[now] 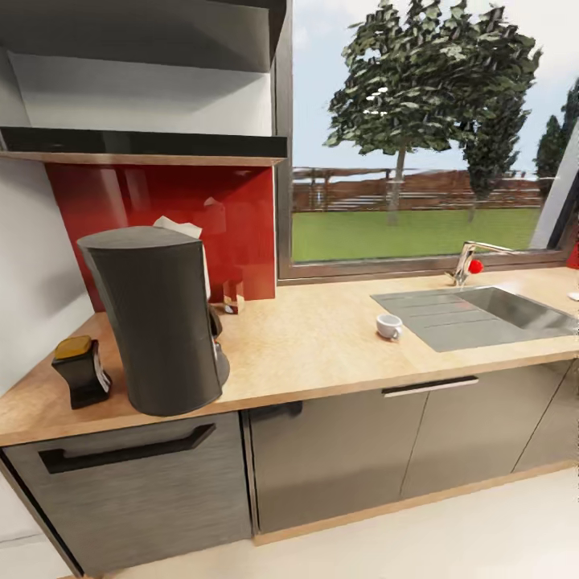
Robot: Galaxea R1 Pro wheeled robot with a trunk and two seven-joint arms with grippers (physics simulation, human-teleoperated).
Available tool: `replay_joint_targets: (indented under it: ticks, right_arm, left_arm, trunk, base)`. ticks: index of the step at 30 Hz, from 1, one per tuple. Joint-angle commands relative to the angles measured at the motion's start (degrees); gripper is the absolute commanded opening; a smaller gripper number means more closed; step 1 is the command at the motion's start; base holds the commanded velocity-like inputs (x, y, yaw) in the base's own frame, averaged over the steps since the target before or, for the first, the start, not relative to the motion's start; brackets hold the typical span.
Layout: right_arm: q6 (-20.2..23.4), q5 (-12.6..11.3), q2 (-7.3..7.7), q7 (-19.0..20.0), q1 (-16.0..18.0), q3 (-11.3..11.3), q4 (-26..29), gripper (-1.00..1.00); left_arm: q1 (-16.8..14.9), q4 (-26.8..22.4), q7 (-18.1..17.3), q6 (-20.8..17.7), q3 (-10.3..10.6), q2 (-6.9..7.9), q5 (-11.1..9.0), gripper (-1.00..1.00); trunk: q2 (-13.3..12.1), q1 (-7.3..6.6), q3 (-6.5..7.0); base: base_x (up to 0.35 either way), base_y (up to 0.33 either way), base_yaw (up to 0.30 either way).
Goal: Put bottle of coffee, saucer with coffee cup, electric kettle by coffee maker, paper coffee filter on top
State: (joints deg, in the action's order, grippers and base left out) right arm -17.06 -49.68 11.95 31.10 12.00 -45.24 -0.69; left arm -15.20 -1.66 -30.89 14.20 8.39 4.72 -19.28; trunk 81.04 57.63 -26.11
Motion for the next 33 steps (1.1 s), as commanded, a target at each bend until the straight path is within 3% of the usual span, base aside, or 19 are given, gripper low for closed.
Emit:
replay_joint_targets:
  ticks: [1,15,33]
  right_arm:
    - [-0.16,-0.72,0.02,0.24,0.04,-0.47,-0.08,1.00]
    - [-0.24,-1.55,0.10,0.19,0.04,-0.47,-0.18,1.00]
    - [-0.49,-1.52,0.07,0.21,0.04,-0.56,-0.11,1.00]
  left_arm:
    - [-0.03,0.06,-0.15,0.24,0.50,0.13,-0.47,1.00]
    - [-0.01,0.02,0.05,0.21,0.49,0.63,-0.50,1.00]
    - [-0.01,-0.01,0.12,0.21,0.49,0.64,-0.50,1.00]
  trunk:
    - [0.03,0.00,-0.06]
    - [0.03,0.00,-0.06]
    - [0.03,0.00,-0.06]
  base:
    - [0.000,0.000,-0.067]
    - [0.031,-0.021,-0.186]
    - [0.212,-0.231,-0.090]
